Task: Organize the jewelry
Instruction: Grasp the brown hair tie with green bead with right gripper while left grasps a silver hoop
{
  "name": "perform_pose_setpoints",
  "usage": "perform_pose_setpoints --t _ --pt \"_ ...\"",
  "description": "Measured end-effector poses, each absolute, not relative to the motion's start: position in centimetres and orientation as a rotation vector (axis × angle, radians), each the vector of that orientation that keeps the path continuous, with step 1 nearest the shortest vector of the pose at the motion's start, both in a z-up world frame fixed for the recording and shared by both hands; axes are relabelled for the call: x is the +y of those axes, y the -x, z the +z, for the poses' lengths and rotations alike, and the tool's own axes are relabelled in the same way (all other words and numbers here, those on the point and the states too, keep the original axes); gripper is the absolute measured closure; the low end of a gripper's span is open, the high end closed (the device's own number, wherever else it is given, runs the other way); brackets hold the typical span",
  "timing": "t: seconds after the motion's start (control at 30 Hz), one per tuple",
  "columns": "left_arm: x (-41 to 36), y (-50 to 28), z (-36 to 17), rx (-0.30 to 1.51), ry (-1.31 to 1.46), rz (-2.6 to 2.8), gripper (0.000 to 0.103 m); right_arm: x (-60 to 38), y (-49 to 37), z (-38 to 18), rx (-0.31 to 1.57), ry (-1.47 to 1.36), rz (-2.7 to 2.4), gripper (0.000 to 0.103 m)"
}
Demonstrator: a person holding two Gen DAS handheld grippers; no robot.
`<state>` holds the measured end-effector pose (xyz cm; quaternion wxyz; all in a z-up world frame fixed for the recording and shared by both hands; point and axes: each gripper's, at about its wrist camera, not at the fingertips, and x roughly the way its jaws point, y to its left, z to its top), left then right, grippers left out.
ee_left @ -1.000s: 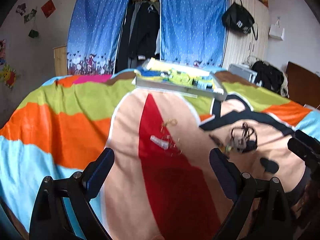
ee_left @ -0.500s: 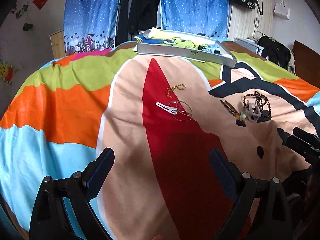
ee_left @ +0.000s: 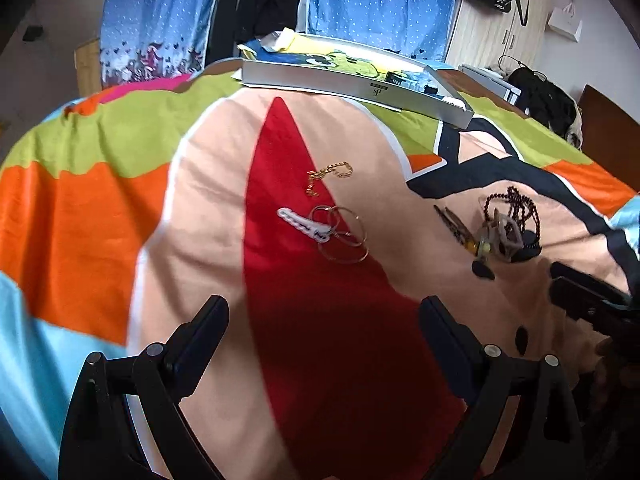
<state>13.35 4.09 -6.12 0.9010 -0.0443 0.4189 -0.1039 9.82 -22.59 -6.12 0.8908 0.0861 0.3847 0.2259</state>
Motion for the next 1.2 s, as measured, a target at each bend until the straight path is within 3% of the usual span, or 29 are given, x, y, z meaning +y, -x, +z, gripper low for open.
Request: perform_pose_setpoints --t 0.1,0.3,0.53,0.6,0.87,1.03,1.1,1.2 --pt "3.7 -14.8 -6.3 0.883 0.106 -0.233 0.01 -22.7 -11.5 -6.8 0.83 -0.167 0.466 0.034" --pt "3.2 -17.8 -7.4 0.938 0.113 -0.253 0.016 -22.6 -14.5 -8.4 0.892 -0.158 0.45 0.051" --pt "2.6 -21.0 -9.1 1.022 0.111 -0.232 0.039 -22.8 -16.9 -9.9 0.933 -0.119 0.419 0.059" --pt "2.3 -21.5 -9.7 1.048 0.108 -0.234 0.04 -23.1 -17.3 -10.5 0.949 -0.132 0.419 0.065" --pt "1.8 -22.6 -10.5 1.063 0.101 -0.219 0.04 -23.0 -18.0 -10.5 0.918 -0.137 0.459 0.068" --pt "1.7 -22.7 -11.0 1.065 0.065 -0.165 0.055 -22.7 -18.2 -10.8 0.917 -0.133 0.46 0.07" --pt "1.9 -22.6 -11.0 1.059 0.064 -0.151 0.063 -22.9 -18.3 -10.9 0.919 -0.144 0.456 0.079" --pt "2.1 -22.3 -11.0 1.062 0.076 -0.16 0.064 -23.0 -18.3 -11.0 0.919 -0.159 0.456 0.079"
